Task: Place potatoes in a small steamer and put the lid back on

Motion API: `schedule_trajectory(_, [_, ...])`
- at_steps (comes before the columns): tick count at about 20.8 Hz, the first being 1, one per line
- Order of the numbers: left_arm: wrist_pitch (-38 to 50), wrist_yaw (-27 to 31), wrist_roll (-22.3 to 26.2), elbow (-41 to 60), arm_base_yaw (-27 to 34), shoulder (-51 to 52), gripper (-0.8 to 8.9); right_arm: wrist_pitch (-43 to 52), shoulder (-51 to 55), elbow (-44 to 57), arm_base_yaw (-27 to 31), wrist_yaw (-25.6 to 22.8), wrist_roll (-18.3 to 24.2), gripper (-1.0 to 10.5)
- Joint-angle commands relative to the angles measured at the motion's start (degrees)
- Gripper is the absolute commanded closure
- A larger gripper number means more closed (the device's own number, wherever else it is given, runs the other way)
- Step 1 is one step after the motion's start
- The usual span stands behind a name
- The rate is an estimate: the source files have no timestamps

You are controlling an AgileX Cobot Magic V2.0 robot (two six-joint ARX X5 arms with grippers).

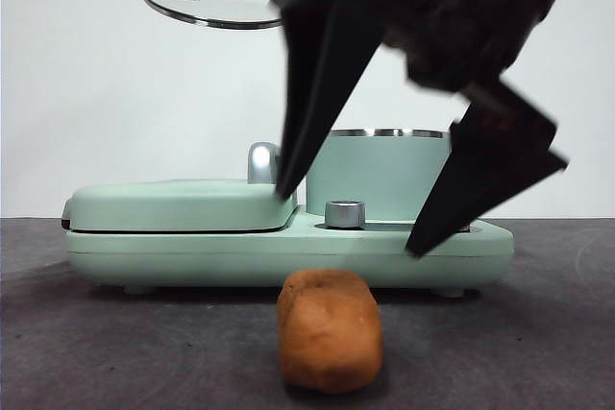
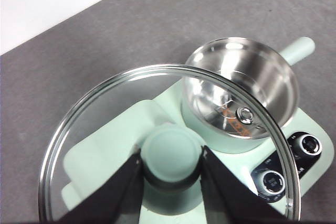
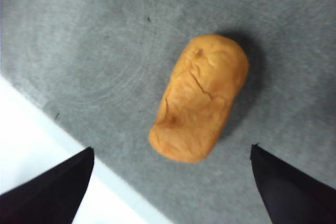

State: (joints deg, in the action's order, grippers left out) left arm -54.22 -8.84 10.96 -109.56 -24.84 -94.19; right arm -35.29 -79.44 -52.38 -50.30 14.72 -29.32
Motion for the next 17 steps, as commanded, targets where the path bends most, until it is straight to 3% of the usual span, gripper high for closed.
schedule_trajectory(1, [1.5,-0.1,-0.1,-1.9,0.4,0.1,8.07,2.0,-3.8,-1.0,-1.4,-0.2,-2.0,4.7])
schedule_trajectory(5, [1.6,-0.1,-0.8,-1.9,1.2,0.1,8.07,5.1,-8.9,-1.0,-2.5,-1.2,-3.1,4.7])
schedule_trajectory(9, [1.6,-0.1,-0.9,-1.9,1.3,0.1,8.07,6.8,-11.2,-1.0,-3.6,-7.5,-3.1,4.7])
schedule_trajectory(10, [1.6,-0.1,-1.0,-1.9,1.5,0.1,8.07,6.8,-11.2,-1.0,-3.9,-9.9,-3.1,5.1])
schedule_trajectory(12, [1.8,-0.1,-1.3,-1.9,1.7,0.1,8.07,7.0,-11.2,-1.0,-3.9,-10.6,-3.0,7.1])
schedule_trajectory(17, [1.9,-0.1,-1.4,-1.9,2.0,0.1,8.07,7.4,-11.1,-1.1,-4.0,-10.0,-2.8,7.3])
